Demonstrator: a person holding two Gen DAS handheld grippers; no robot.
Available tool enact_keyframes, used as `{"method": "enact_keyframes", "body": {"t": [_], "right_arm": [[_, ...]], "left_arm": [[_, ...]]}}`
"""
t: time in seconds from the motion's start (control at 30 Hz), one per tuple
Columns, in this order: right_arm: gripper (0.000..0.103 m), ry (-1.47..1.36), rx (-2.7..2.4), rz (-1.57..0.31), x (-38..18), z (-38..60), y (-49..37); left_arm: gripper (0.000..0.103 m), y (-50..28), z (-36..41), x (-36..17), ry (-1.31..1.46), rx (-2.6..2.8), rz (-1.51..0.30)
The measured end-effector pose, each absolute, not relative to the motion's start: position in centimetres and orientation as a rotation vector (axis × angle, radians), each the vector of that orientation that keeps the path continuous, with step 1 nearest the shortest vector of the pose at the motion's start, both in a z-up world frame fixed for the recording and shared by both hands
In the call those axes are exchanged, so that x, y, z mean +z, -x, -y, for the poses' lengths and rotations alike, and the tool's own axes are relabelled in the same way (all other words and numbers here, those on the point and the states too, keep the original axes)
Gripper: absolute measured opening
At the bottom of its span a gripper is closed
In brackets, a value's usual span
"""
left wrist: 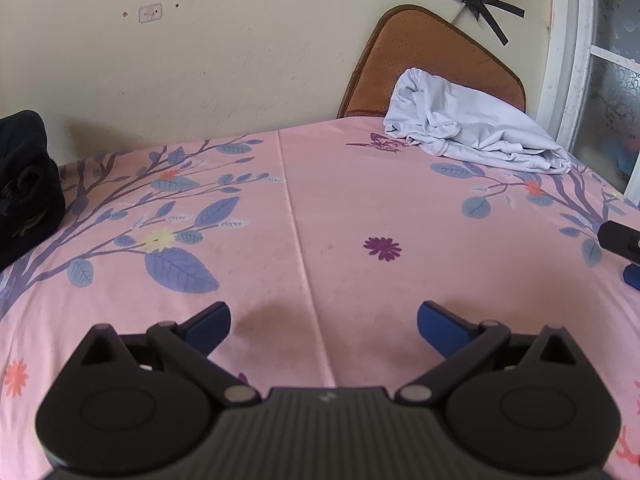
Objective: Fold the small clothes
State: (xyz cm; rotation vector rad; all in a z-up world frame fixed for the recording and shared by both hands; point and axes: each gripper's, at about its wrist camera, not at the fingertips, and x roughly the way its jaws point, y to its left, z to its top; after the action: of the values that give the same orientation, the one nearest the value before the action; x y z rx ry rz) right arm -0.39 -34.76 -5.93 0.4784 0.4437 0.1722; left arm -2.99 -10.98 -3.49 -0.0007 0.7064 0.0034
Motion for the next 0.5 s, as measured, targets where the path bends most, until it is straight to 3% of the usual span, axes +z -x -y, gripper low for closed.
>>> {"method": "enact_keyframes", "body": {"t": [0.5], "right_arm": [[0.093, -0.481, 0.172, -0.437, -5.85, 34.8, 0.51]], "left_arm": [[0.103, 3.17, 11.34, -3.48, -0.033, 0.041, -0.692]]}}
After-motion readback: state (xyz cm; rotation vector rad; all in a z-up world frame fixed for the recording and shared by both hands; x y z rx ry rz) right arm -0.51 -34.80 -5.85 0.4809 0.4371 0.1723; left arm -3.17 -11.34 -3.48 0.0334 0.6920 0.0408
